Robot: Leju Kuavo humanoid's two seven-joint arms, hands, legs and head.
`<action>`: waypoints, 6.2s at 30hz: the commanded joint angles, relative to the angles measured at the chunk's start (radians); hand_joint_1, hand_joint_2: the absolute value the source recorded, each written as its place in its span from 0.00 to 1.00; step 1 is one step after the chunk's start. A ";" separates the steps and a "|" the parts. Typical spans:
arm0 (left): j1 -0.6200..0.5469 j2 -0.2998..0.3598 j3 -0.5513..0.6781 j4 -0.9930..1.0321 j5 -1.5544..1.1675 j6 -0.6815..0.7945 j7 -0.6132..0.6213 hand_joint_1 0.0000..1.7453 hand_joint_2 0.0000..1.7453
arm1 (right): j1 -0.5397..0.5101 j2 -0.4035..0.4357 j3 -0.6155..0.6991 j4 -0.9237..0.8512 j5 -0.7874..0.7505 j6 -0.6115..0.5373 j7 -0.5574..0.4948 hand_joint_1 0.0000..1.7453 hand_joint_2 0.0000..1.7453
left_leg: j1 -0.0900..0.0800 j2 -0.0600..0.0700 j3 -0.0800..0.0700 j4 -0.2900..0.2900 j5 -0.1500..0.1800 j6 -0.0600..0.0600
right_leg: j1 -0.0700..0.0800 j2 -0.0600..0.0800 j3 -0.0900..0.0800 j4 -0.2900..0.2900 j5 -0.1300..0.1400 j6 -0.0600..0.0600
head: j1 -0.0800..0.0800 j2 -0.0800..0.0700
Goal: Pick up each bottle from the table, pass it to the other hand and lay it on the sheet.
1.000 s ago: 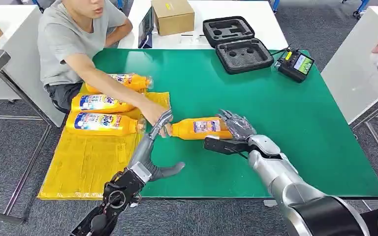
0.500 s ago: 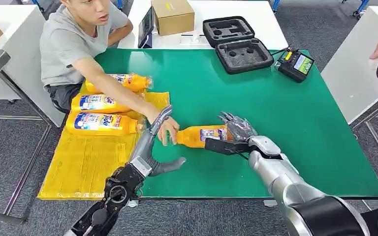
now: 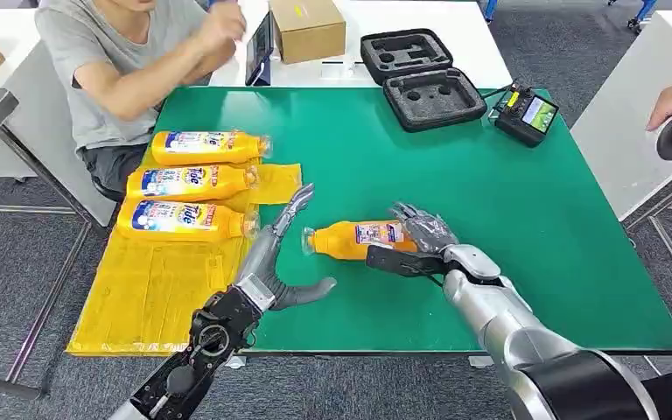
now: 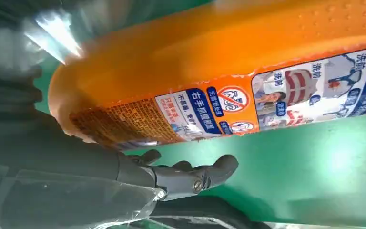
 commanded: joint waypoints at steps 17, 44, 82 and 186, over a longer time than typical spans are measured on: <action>-0.043 0.001 -0.018 0.055 0.001 -0.008 0.002 0.00 1.00 | 0.010 -0.024 -0.036 0.071 -0.007 0.134 0.036 0.88 1.00 | 0.001 -0.004 0.006 -0.001 -0.001 -0.002 | 0.001 -0.002 0.007 -0.001 -0.002 -0.002 | 0.000 0.000; -0.032 0.007 -0.023 0.048 -0.005 -0.015 0.002 0.00 1.00 | 0.021 -0.064 -0.057 0.077 -0.014 0.274 0.084 1.00 1.00 | 0.001 -0.004 0.012 -0.001 0.000 -0.001 | 0.001 -0.003 0.014 -0.003 -0.001 -0.001 | 0.000 0.000; 0.049 -0.020 0.041 -0.024 0.226 0.157 0.002 0.00 1.00 | 0.157 0.007 -0.292 -0.157 -0.620 0.439 -0.286 1.00 1.00 | 0.001 0.001 0.014 -0.003 -0.001 -0.001 | 0.000 0.002 0.014 -0.003 0.000 -0.002 | 0.000 0.000; 0.073 -0.080 0.024 0.157 0.380 -0.202 0.047 0.42 1.00 | 0.427 0.060 0.101 -0.614 -0.980 0.458 -0.286 1.00 1.00 | 0.001 0.001 0.004 -0.001 -0.003 -0.001 | 0.000 0.003 0.004 0.000 -0.001 -0.001 | 0.000 0.000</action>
